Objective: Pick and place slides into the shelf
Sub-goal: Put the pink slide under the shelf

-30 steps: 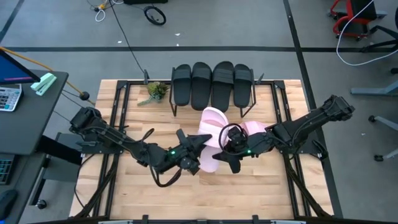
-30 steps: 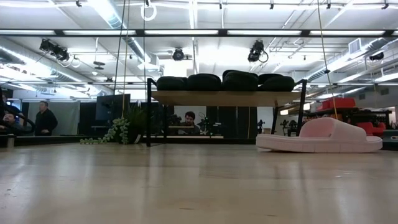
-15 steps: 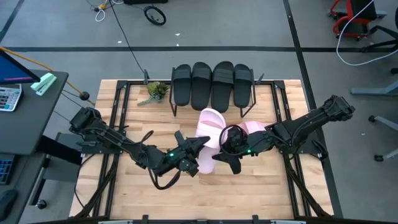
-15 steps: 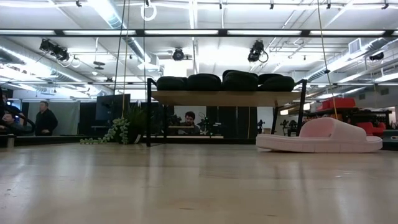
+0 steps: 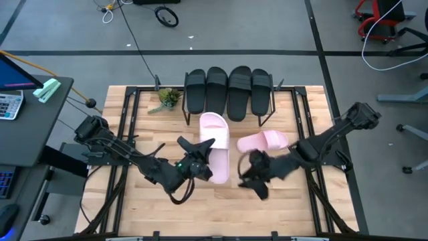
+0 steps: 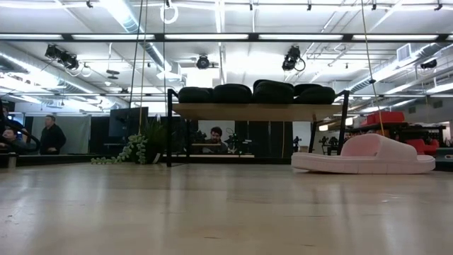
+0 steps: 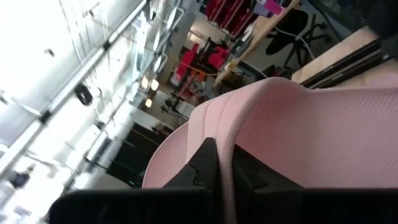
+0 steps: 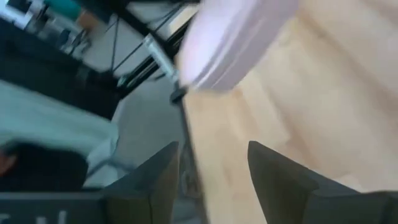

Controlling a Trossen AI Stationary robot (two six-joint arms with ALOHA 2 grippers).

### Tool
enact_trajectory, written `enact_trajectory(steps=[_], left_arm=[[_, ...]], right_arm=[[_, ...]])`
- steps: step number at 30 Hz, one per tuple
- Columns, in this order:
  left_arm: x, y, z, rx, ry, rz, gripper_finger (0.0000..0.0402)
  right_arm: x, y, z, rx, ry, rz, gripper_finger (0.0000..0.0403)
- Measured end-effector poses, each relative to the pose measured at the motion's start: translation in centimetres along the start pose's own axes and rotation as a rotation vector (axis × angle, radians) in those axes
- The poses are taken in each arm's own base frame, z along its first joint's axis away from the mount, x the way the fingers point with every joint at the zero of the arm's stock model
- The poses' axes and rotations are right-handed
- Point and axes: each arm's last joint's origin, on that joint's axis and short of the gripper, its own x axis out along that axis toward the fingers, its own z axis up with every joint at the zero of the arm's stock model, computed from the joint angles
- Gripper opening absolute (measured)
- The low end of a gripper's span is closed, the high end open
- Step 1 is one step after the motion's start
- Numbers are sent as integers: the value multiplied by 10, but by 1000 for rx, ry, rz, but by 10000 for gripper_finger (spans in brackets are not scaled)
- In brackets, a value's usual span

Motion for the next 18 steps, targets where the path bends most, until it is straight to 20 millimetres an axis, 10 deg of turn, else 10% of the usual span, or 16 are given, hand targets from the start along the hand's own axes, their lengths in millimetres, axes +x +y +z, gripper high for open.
enact_trajectory(steps=[18], left_arm=[[15,-80,-60,-394,236,-408,10]], right_arm=[[-13,25,-40,-127,-17,18,185]])
